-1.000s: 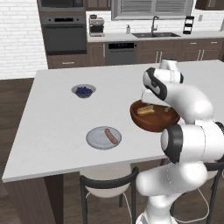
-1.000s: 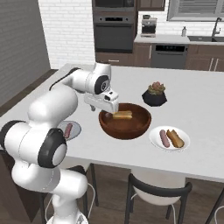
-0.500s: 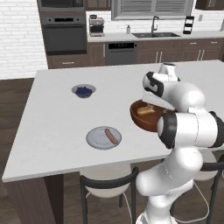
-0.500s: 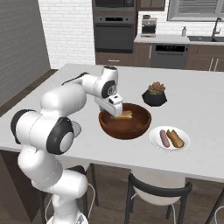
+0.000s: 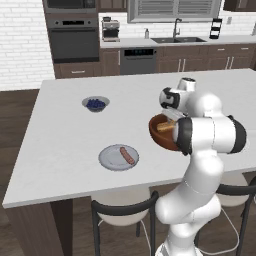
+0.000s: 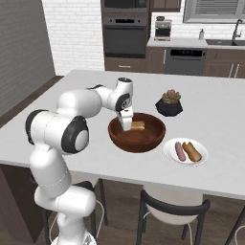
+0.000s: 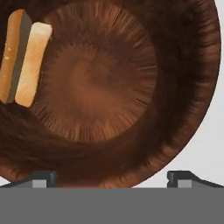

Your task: Place one bun and one sausage from the bowl on each plate.

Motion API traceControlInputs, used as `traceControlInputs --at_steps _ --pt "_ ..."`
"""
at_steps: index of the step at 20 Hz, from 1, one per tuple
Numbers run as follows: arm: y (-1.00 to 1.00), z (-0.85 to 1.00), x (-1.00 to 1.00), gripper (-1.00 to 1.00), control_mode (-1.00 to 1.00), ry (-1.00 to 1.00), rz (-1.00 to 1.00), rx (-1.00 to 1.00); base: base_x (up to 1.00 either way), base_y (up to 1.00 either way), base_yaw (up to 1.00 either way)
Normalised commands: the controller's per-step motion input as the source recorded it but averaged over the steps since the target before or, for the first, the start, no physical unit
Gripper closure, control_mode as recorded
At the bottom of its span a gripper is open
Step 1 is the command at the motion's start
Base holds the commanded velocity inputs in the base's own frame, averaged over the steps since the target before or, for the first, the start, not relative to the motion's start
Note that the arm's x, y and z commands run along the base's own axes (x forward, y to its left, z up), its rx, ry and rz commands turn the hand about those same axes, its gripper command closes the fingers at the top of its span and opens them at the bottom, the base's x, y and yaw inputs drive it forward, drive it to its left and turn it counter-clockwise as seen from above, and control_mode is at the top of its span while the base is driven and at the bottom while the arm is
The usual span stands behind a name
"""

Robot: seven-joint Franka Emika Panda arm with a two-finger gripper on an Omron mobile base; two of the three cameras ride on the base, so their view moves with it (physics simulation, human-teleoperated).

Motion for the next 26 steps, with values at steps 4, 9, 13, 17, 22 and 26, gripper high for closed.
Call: traceControlInputs --at_steps 4,9,13,17,22,26 --pt "-0.13 -0.08 0.36 -1.00 -1.00 0.01 -0.20 0.01 0.00 0.00 0.00" --pt "-0.10 -0.18 0.27 -1.00 -1.00 0.03 -0.06 0.00 0.00 0.00 0.00" --pt "-0.03 -0.38 0.48 -1.00 -1.00 0.00 0.00 0.00 0.00 0.00 0.00" --pt "-0.16 -0.37 0.19 -1.00 -1.00 -0.08 0.00 0.02 0.00 0.00 0.00" --pt "-0.16 -0.30 0.22 -1.00 -1.00 -0.17 -0.01 0.02 0.00 0.00 0.00" --pt "0.00 -0.12 0.38 -1.00 -1.00 -0.18 -0.01 0.01 0.00 0.00 0.00"
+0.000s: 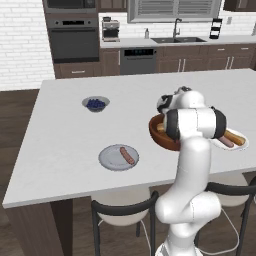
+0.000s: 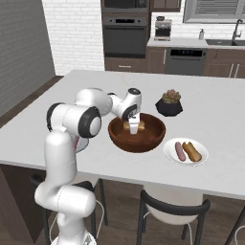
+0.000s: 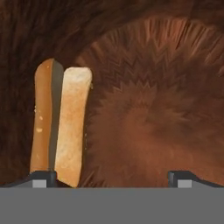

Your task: Place one bun and one sausage from the bowl on each plate.

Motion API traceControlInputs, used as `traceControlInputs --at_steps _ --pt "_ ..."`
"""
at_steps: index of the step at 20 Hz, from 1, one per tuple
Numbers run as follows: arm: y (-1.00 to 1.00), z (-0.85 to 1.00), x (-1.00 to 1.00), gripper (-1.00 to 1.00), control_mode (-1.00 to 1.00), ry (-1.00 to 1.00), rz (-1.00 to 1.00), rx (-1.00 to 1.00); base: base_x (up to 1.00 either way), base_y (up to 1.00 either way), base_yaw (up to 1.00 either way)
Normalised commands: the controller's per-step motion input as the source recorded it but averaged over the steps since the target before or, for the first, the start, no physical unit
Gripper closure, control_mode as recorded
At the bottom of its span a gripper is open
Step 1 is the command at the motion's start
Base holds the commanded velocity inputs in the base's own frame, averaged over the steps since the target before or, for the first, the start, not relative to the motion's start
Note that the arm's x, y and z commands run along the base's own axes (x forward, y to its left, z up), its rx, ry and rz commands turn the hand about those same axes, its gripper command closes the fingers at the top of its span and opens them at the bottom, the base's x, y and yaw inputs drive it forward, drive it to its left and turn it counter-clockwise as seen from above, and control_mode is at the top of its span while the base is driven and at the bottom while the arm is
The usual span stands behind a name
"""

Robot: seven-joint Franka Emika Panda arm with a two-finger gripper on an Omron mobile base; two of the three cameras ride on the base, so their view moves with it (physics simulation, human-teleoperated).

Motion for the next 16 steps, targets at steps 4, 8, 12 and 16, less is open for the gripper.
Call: traceControlInputs --at_steps 4,8,12,16 --pt "0.00 -0.13 0.49 -1.00 -1.00 -0.12 0.00 0.01 0.00 0.00 0.00" --pt "0.00 -0.22 0.40 -1.00 -1.00 -0.02 0.00 0.00 0.00 0.00 0.00" --pt "0.00 -0.24 0.38 -1.00 -1.00 0.00 0.00 0.00 0.00 0.00 0.00" --pt "0.00 -0.17 0.38 -1.00 -1.00 0.00 0.00 0.00 0.00 0.00 0.00"
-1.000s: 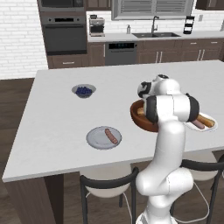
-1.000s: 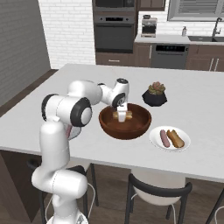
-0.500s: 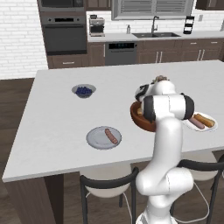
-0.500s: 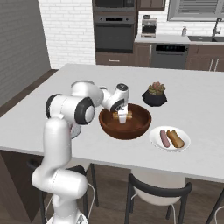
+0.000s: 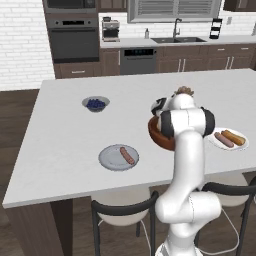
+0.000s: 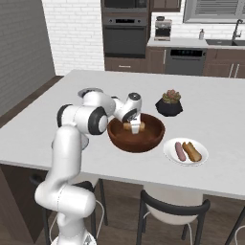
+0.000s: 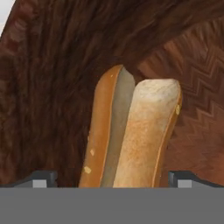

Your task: Place one bun and one sausage from the bowl on each plate.

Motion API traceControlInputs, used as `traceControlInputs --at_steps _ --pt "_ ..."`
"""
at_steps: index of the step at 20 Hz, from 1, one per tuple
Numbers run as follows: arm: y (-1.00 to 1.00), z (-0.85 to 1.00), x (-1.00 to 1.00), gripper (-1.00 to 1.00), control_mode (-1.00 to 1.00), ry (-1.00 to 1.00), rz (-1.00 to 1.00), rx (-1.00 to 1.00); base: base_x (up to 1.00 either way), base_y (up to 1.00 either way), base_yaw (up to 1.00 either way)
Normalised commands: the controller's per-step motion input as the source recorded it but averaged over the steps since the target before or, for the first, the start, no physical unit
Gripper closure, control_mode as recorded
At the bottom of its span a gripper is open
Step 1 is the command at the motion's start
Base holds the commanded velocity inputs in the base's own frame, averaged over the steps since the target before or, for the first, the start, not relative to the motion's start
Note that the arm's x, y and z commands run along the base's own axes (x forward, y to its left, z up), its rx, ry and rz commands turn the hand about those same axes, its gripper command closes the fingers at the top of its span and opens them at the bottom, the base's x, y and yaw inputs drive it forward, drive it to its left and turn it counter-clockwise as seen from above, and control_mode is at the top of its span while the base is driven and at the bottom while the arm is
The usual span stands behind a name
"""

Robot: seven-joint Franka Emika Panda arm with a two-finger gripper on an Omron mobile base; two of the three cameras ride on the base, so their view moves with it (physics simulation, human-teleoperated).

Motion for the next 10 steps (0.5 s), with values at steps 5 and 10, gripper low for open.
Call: traceControlInputs --at_steps 5,10 --pt "0.00 -0.31 0.09 1.00 -1.00 0.00 0.00 0.00 0.00 0.00 0.00" --pt "0.00 -0.30 -0.01 1.00 -1.00 0.00 0.00 0.00 0.00 0.00 0.00"
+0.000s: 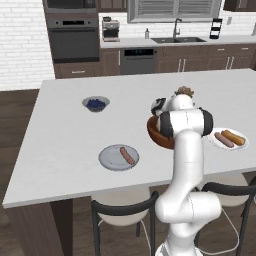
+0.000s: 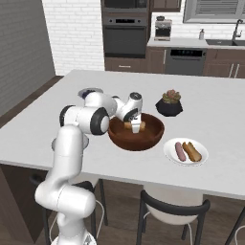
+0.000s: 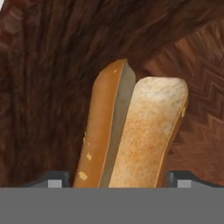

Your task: Place one bun and one sausage from the bowl on each plate.

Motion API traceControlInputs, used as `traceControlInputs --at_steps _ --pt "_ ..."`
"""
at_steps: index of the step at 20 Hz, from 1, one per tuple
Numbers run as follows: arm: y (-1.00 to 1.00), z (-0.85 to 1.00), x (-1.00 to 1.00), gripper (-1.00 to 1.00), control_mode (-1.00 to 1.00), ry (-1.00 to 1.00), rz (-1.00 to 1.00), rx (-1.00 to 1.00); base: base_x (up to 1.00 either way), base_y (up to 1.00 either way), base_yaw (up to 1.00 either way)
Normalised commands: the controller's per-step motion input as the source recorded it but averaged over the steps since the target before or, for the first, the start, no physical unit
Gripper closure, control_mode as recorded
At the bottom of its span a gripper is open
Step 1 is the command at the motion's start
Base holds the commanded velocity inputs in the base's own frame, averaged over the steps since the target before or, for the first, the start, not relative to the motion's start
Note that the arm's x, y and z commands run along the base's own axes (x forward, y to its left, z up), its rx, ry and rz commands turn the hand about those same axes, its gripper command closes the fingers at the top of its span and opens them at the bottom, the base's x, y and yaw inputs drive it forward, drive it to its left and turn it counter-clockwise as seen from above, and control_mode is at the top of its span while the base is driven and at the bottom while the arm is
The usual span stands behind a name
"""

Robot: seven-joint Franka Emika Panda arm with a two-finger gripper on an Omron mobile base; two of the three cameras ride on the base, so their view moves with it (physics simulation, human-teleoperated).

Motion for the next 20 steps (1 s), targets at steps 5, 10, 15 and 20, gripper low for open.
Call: traceControlInputs --at_steps 5,10,15,20 --pt "-0.01 0.00 -0.59 1.00 -1.00 -0.06 0.00 0.00 0.00 0.00 0.00" --pt "0.08 0.47 -1.00 1.00 -1.00 -0.06 0.06 0.00 0.00 0.00 0.00" --pt "0.45 0.93 -0.37 1.00 -1.00 -0.01 0.14 0.00 0.00 0.00 0.00" --pt "0.73 0.90 -0.33 1.00 -1.00 0.00 0.21 -0.02 0.00 0.00 0.00"
